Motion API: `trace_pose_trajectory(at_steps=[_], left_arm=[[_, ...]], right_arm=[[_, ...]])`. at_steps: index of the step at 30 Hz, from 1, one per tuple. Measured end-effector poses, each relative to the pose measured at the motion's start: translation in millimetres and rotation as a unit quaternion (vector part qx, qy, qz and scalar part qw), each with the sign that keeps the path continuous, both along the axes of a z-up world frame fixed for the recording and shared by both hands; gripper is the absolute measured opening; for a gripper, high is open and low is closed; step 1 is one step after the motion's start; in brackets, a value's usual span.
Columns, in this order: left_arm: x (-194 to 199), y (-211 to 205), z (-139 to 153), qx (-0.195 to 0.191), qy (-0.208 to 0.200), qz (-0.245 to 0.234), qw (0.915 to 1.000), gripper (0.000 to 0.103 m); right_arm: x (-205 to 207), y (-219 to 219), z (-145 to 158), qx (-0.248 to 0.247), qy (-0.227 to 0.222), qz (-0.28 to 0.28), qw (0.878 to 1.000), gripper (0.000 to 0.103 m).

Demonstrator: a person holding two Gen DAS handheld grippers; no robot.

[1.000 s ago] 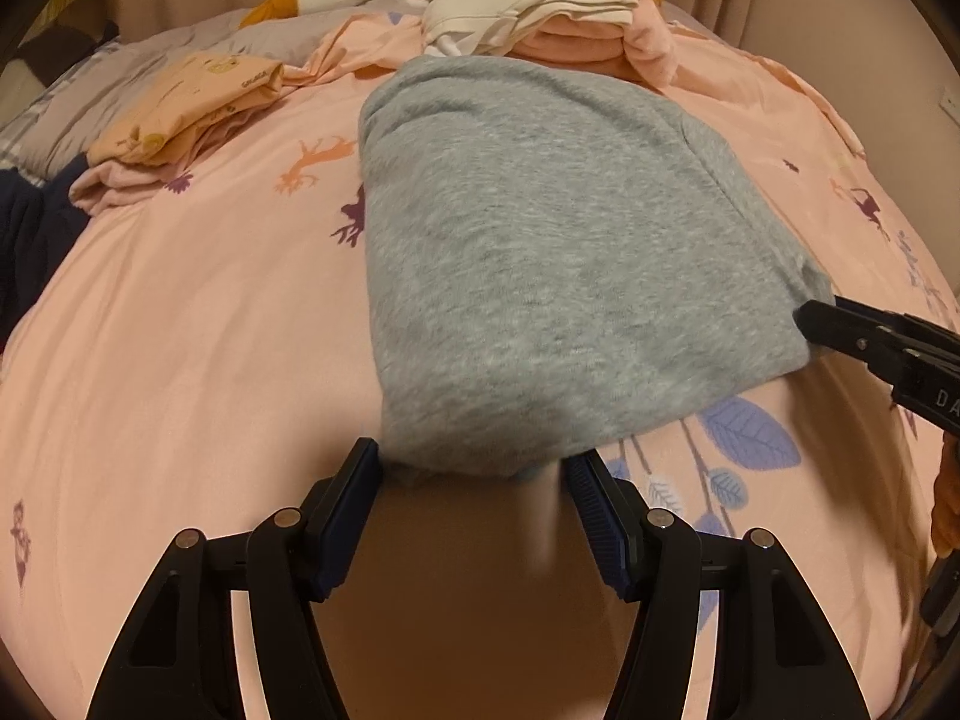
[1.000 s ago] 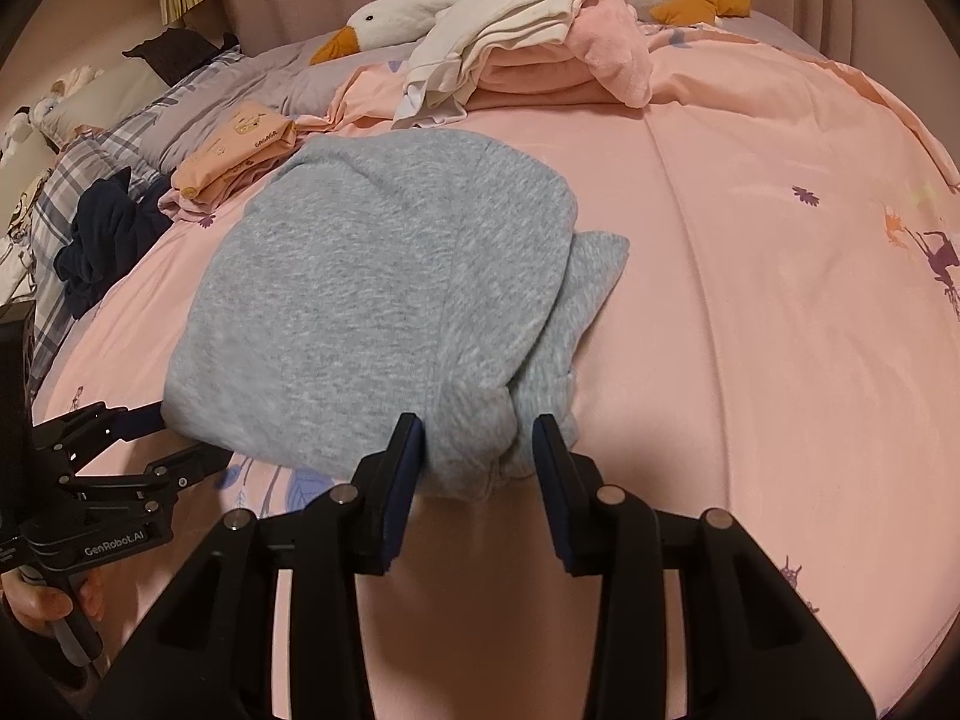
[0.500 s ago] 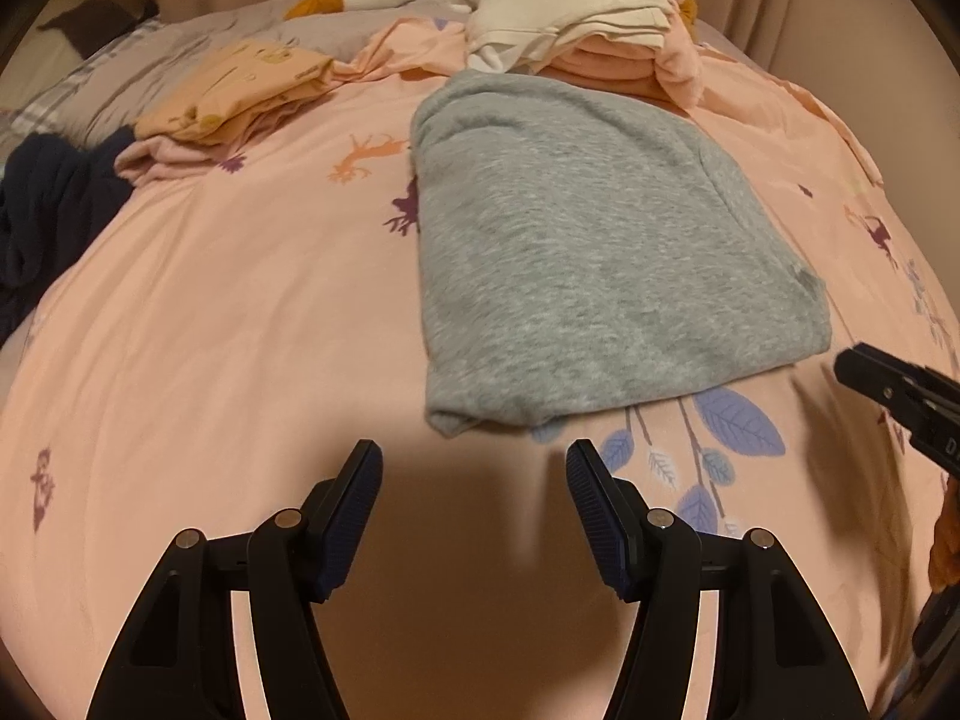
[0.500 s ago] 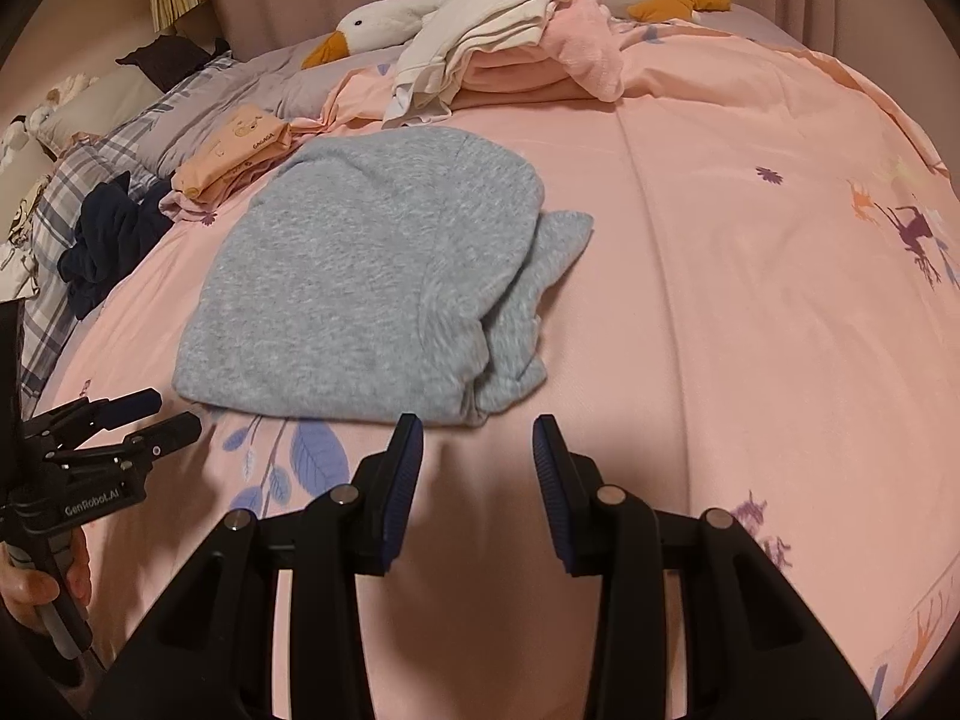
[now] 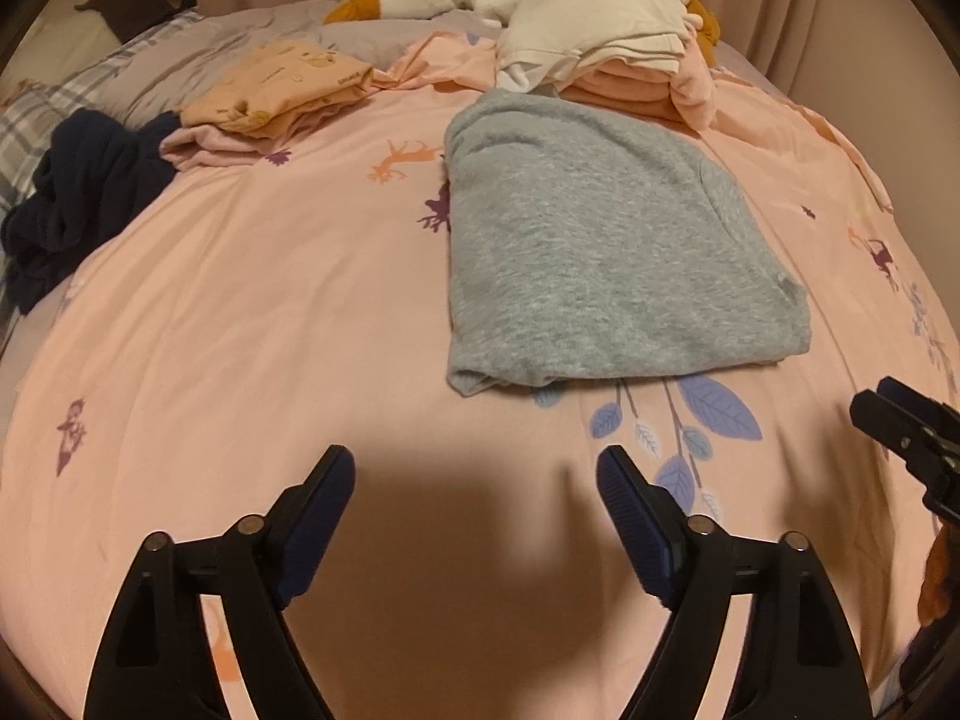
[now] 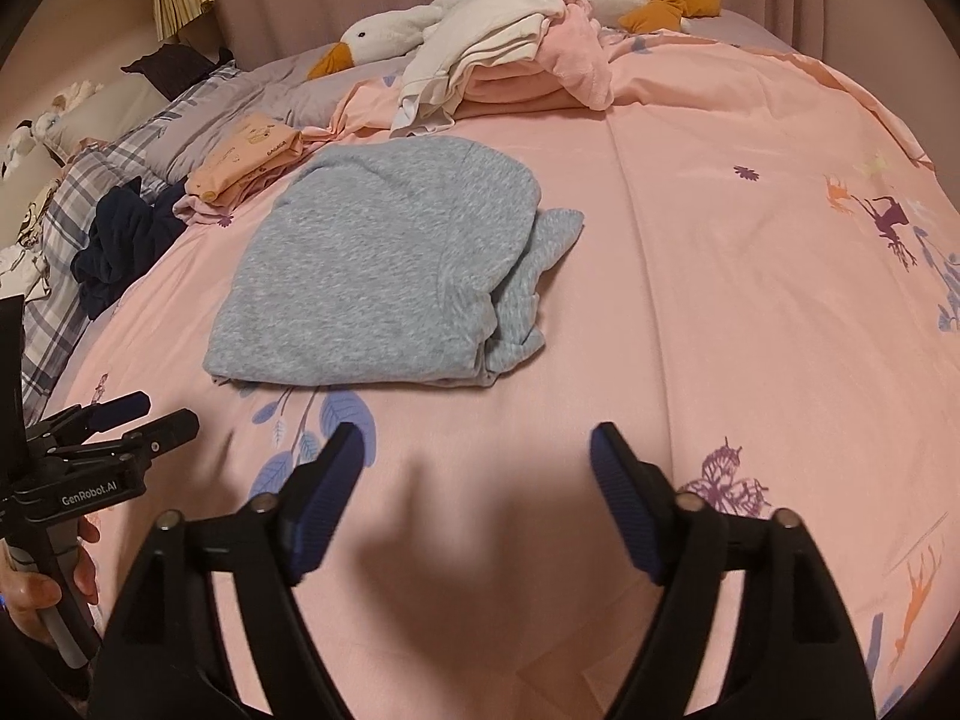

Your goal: Fold small clothes

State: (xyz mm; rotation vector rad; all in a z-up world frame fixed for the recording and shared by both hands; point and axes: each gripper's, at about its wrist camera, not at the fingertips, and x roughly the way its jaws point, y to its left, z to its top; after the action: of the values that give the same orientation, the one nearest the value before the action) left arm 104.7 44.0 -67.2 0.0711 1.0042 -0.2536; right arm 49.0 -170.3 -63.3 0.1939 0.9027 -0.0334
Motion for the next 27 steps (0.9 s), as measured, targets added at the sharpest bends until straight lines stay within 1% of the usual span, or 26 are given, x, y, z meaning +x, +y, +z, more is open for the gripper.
trace_pose_trajectory(at_steps=[1,2,4,6,8,13,17,22,27], left_arm=[[-3,0,2,0.002,-0.003,0.002,1.0000,0.093],[-5,0,4,0.002,-0.006,0.004,1.0000,0.094],[-9,1,8,0.000,-0.009,0.007,0.9999,0.094],[-13,2,13,-0.001,-0.009,0.011,0.9999,0.094],[-16,1,18,0.001,-0.011,0.016,0.9998,0.094],[-30,1,33,-0.006,-0.019,0.017,0.9997,0.094],[-42,1,47,0.003,-0.034,0.024,0.9991,0.094],[-59,2,61,-0.011,-0.047,0.026,0.9985,0.094],[-74,-3,73,0.017,-0.072,0.035,0.9966,0.094]], right_arm=[[-2,0,1,0.000,-0.001,0.001,1.000,0.082],[-3,1,2,0.000,-0.001,0.002,1.000,0.082],[-7,3,5,-0.003,-0.002,0.007,1.000,0.087],[-11,5,9,-0.007,-0.006,0.009,1.000,0.098],[-16,6,15,-0.008,-0.015,0.008,1.000,0.102],[-28,9,32,-0.008,-0.039,0.005,0.999,0.102],[-38,11,45,-0.013,-0.058,0.007,0.998,0.102],[-50,14,58,-0.023,-0.072,0.006,0.997,0.103],[-64,17,73,-0.012,-0.095,0.002,0.995,0.103]])
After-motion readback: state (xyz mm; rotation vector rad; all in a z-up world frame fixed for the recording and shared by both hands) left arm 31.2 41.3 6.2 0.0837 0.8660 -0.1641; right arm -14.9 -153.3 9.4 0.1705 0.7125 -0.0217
